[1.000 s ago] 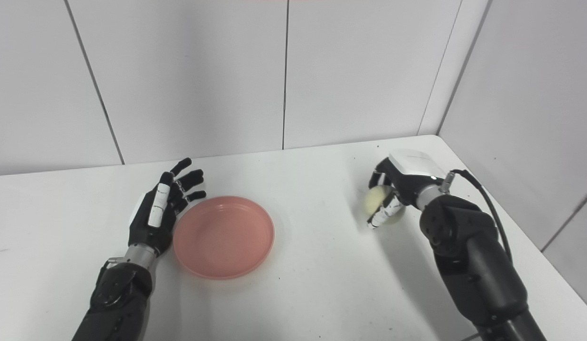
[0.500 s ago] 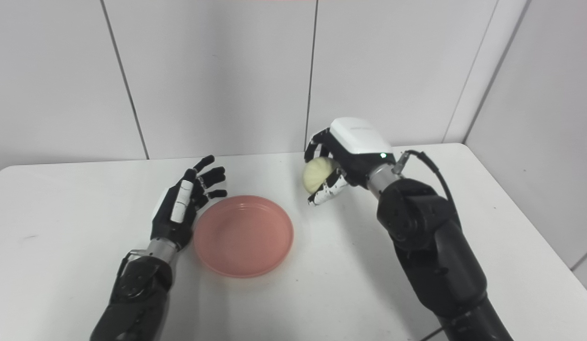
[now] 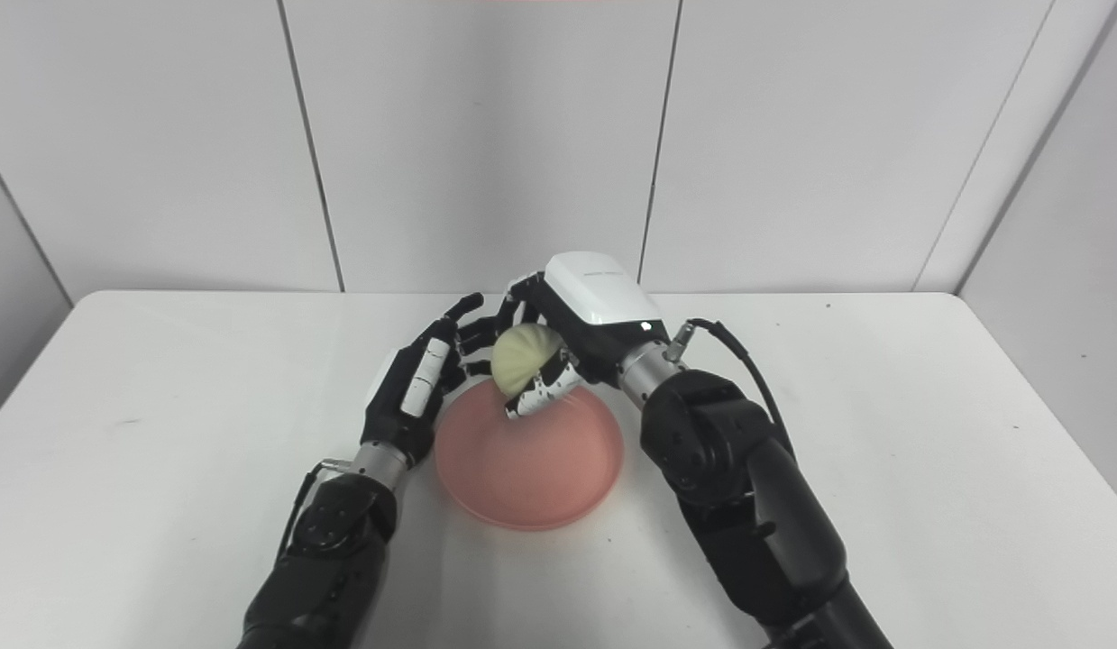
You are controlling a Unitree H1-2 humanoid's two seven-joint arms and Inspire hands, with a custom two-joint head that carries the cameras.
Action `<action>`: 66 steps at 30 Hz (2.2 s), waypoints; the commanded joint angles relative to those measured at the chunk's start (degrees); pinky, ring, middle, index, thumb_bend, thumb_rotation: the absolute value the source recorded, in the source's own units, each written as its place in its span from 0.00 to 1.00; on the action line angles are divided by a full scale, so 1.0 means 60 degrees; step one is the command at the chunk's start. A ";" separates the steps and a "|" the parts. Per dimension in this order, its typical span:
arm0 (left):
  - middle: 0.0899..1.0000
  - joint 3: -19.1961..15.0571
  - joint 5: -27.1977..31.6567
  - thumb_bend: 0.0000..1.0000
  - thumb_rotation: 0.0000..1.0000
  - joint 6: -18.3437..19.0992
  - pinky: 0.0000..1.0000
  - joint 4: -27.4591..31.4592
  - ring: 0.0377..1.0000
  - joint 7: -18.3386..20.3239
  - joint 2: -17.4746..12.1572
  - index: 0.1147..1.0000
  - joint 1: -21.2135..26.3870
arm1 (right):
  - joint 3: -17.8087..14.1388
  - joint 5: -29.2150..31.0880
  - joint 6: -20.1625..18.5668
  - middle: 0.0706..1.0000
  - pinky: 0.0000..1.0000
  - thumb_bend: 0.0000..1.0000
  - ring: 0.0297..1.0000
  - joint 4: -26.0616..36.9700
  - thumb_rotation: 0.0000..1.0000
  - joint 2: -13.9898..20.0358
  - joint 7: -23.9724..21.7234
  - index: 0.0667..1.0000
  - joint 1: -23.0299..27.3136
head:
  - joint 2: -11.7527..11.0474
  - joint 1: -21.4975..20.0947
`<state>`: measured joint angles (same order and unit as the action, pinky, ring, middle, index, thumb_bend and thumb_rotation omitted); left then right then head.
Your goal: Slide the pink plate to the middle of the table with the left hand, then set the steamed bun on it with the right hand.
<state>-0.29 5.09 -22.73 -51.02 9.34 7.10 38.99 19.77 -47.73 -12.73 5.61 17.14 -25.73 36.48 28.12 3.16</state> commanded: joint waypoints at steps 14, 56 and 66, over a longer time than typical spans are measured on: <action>0.77 -0.0012 0.0044 0.81 0.82 -0.0530 0.67 -0.0700 0.79 -0.0007 0.0101 0.79 -0.0335 | 0.0851 0.0010 0.1003 0.38 0.29 0.53 0.34 -0.1524 0.00 -0.0224 0.0416 0.48 0.0606 | 0.0031 -0.0054; 0.76 -0.0401 0.0187 0.90 0.80 -0.0664 0.71 0.0011 0.80 -0.0484 0.0054 0.78 -0.0339 | -0.1422 0.1440 0.1509 0.61 0.44 0.69 0.52 -0.1039 0.91 -0.0381 0.2207 0.64 -0.0739 | 0.0062 -0.0181; 0.77 -0.0576 0.0184 0.88 0.83 -0.0624 0.78 0.0719 0.82 -0.1139 0.0163 0.76 -0.0519 | -0.3310 0.4844 0.1586 0.60 0.50 0.69 0.56 -0.2328 0.95 -0.1649 0.3733 0.63 -0.1260 | 0.0049 -0.0194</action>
<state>-3.61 5.89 -24.95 -46.79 2.96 7.50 37.27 0.83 -22.37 -3.89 -8.87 7.92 -4.05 27.09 28.30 1.93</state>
